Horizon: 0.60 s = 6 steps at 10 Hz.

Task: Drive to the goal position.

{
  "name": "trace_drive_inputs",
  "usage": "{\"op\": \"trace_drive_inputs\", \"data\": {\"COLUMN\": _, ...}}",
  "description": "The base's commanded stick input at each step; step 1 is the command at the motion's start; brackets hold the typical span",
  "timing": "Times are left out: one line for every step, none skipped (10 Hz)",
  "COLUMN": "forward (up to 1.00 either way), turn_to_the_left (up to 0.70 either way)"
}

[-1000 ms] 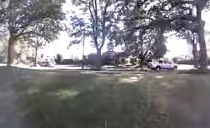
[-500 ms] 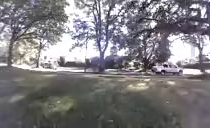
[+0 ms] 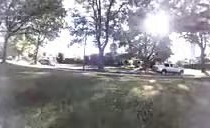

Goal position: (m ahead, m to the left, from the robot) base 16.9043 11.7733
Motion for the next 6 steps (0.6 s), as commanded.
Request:
{"op": "trace_drive_inputs", "data": {"forward": 1.0, "turn_to_the_left": 0.0}}
{"op": "trace_drive_inputs", "data": {"forward": 1.0, "turn_to_the_left": 0.0}}
{"op": "trace_drive_inputs", "data": {"forward": 1.0, "turn_to_the_left": 0.0}}
{"op": "trace_drive_inputs", "data": {"forward": 1.0, "turn_to_the_left": 0.0}}
{"op": "trace_drive_inputs", "data": {"forward": 1.0, "turn_to_the_left": 0.0}}
{"op": "trace_drive_inputs", "data": {"forward": 1.0, "turn_to_the_left": 0.0}}
